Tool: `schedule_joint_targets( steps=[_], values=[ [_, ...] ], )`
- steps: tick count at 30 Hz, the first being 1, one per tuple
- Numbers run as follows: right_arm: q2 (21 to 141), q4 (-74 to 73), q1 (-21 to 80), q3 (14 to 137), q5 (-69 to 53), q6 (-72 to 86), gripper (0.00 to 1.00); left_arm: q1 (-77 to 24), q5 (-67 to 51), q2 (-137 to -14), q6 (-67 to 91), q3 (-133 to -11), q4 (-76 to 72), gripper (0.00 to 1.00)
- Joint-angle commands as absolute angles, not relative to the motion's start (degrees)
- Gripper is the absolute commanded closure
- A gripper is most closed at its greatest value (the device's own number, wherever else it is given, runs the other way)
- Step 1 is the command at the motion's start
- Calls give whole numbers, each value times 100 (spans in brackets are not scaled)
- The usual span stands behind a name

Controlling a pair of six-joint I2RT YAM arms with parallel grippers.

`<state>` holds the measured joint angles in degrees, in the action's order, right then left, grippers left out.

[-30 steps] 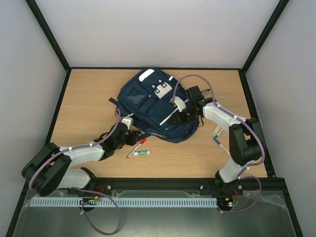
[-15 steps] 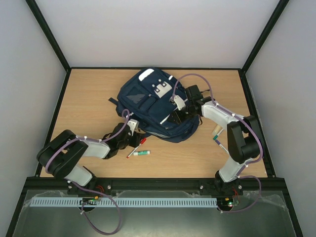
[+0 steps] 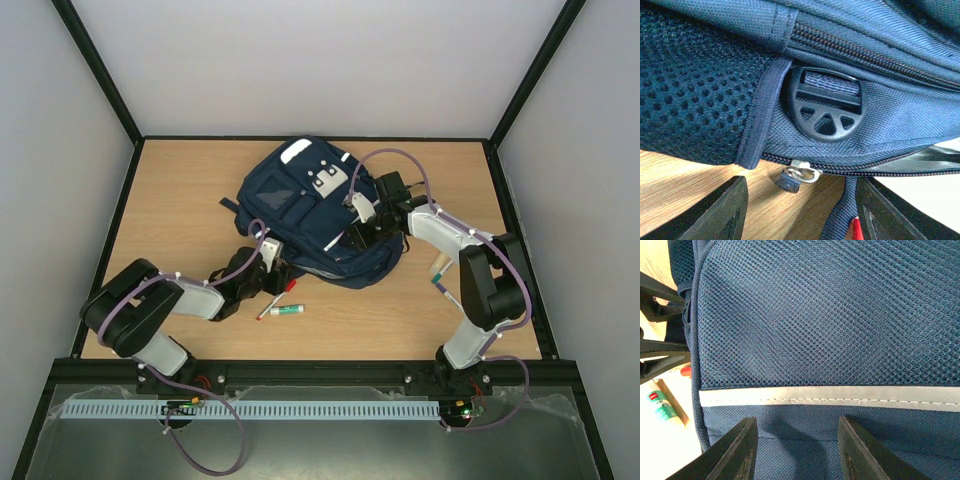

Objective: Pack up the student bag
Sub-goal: Zip the student bag at the center of the board.

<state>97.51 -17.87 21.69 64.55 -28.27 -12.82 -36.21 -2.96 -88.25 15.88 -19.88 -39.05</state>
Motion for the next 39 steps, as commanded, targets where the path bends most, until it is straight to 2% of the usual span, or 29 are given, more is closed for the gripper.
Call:
schedule_joint_targets(
  steps=[1, 6, 11, 19, 28, 39],
  values=[
    [10188, -1831, 2145, 6316, -2264, -1325, 54, -3485, -520, -8969, 1464, -2108, -4289, 39],
    [10217, -1854, 2151, 6327, -2272, -1336, 54, -3400, -1199, -8996, 1473, -2059, -4514, 47],
    [10234, -1876, 2145, 6333, -2291, -1345, 55, -3380, -1318, -8823, 1546, -1926, -4541, 58],
    [10260, -1896, 2145, 6341, -2296, -1354, 55, -3370, -1222, -8666, 1697, -1803, -4438, 63],
    [10279, -1903, 2145, 6353, -2290, -1362, 55, -3364, -996, -8928, 1733, -1912, -4346, 75],
    [10324, -1933, 2149, 6359, -2303, -1363, 55, -3366, -543, -9022, 1794, -1947, -4218, 84]
  ],
)
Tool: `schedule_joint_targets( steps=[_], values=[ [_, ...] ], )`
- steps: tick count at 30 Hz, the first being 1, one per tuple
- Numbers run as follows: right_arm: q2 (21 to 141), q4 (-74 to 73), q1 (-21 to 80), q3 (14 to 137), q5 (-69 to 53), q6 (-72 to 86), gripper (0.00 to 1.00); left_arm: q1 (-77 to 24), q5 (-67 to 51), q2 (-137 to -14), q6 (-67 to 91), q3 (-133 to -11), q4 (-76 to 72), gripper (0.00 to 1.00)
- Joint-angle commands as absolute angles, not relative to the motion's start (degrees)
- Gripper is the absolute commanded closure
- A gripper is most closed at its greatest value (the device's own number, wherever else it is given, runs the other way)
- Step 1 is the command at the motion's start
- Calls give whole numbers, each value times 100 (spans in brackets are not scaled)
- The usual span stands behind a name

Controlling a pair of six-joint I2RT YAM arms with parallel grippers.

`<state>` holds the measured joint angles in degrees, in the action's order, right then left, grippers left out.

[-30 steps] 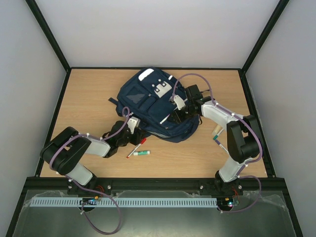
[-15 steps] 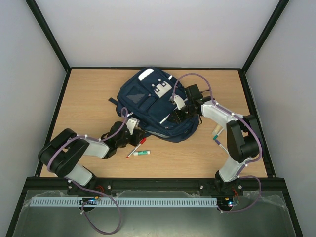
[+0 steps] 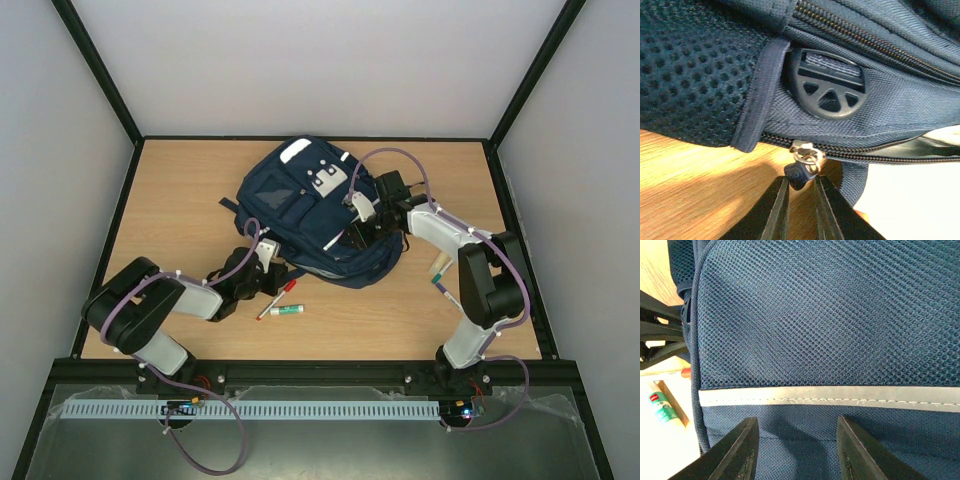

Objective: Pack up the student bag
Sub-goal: Zip the student bag at the center of the board.

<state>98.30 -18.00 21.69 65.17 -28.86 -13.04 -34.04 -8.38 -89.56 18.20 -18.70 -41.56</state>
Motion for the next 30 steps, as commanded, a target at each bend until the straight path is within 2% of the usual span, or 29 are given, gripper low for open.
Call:
schedule_joint_targets(
  steps=[1, 6, 21, 27, 30],
  values=[
    [10319, -1933, 2145, 6362, -2297, -1365, 55, -3362, -490, -9014, 1793, -1943, -4199, 84],
    [10339, -1934, 2147, 6366, -2296, -1362, 55, -3366, -278, -8959, 1778, -1946, -4140, 87],
    [10414, -1984, 2145, 6398, -2306, -1375, 56, -3408, -466, -9341, 1622, -2128, -4482, 82],
    [10417, -1989, 2145, 6394, -2297, -1380, 56, -3542, -139, -9235, 1576, -2067, -4446, 88],
    [10444, -1995, 2149, 6404, -2284, -1380, 56, -3670, 121, -9017, 1509, -2068, -4176, 97]
  ],
)
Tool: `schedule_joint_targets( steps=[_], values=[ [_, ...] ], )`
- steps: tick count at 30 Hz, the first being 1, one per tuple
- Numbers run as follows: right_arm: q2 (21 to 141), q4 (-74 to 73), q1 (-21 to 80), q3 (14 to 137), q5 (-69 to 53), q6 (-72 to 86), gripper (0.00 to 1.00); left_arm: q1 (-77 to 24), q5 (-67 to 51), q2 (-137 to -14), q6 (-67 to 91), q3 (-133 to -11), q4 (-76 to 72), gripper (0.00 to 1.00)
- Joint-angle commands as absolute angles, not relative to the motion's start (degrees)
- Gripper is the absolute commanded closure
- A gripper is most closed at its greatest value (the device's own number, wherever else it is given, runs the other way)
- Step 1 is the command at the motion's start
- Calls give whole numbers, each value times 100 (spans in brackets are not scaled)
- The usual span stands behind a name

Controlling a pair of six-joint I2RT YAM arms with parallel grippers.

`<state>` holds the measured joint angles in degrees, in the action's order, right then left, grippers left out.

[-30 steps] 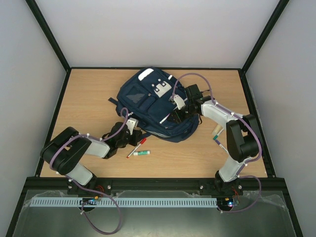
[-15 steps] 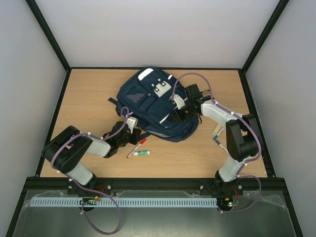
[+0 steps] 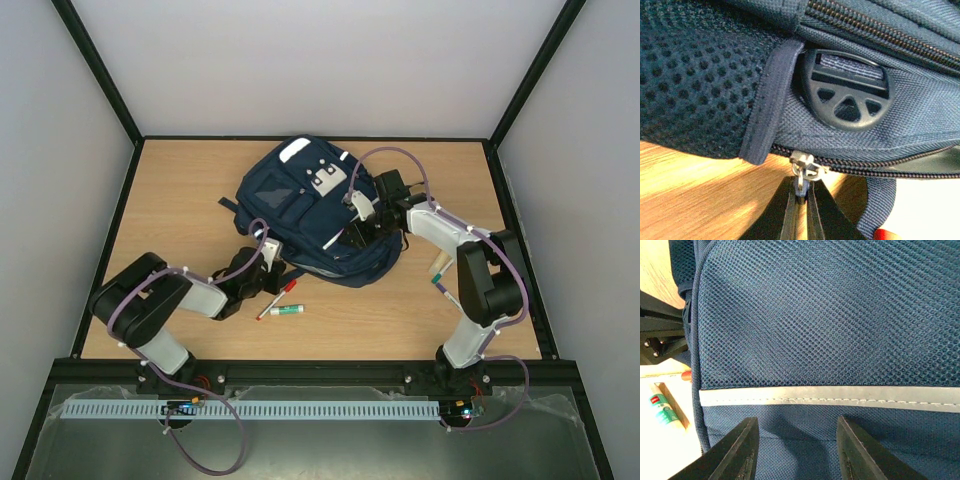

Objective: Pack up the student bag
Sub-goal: Zip the student bag at the center of the board.

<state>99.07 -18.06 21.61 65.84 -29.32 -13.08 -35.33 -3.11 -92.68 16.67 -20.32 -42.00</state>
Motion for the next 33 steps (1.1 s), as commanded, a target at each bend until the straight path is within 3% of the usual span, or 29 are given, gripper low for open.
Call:
schedule_joint_targets(
  steps=[1, 10, 17, 33],
  values=[
    [10456, -2002, 2146, 6401, -2266, -1380, 56, -3737, 232, -8908, 1498, -2074, -4007, 97],
    [10603, -2057, 2146, 6476, -2195, -1314, 56, -3920, -324, -8188, 1710, -2312, -2093, 97],
    [10641, -2095, 2145, 6500, -2141, -1310, 56, -4165, -891, -8446, 1856, -2613, -1821, 97],
    [10666, -2133, 2145, 6508, -2153, -1303, 56, -4935, -700, -9475, 1967, -3796, -1459, 98]
  ],
)
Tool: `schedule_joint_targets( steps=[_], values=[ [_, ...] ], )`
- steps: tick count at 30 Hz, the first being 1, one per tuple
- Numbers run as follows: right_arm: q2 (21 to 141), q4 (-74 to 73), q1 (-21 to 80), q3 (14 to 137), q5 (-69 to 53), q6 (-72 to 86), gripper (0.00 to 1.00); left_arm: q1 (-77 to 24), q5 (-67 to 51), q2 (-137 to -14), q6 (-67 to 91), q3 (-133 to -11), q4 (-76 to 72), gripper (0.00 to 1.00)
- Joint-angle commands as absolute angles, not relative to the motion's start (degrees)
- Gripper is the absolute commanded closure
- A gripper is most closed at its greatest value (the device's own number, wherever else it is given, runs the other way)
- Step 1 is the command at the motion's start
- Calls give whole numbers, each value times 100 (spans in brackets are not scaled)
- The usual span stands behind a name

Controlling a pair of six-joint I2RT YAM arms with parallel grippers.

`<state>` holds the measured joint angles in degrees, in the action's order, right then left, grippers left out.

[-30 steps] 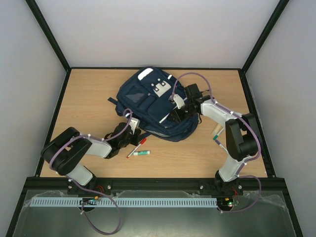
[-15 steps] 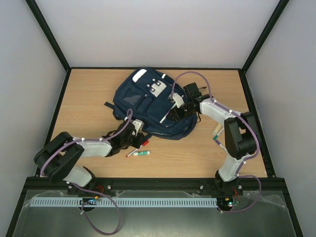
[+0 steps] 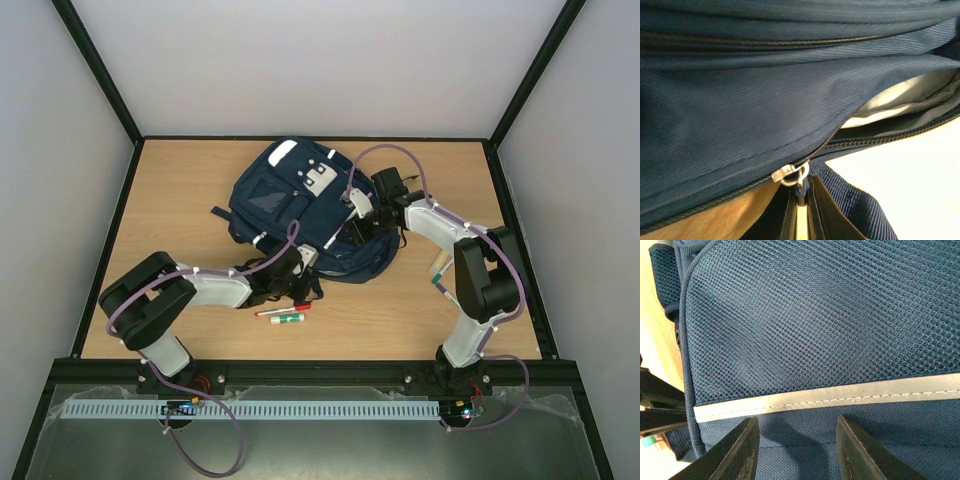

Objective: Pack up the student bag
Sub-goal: Zip the student bag at the center of the board.

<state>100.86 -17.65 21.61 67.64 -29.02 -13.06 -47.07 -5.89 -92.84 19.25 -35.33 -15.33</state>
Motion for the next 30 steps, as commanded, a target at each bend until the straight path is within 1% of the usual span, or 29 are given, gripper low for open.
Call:
schedule_joint_targets(
  steps=[1, 17, 30],
  values=[
    [10669, -2129, 2146, 6508, -2163, -1301, 56, -4980, -695, -9526, 1971, -3856, -1467, 98],
    [10670, -2149, 2149, 6529, -2167, -1305, 56, -5542, -829, -10384, 1847, -4952, -1485, 98],
    [10671, -2159, 2147, 6536, -2162, -1321, 56, -5759, -951, -10776, 1801, -5503, -1538, 97]
  ],
)
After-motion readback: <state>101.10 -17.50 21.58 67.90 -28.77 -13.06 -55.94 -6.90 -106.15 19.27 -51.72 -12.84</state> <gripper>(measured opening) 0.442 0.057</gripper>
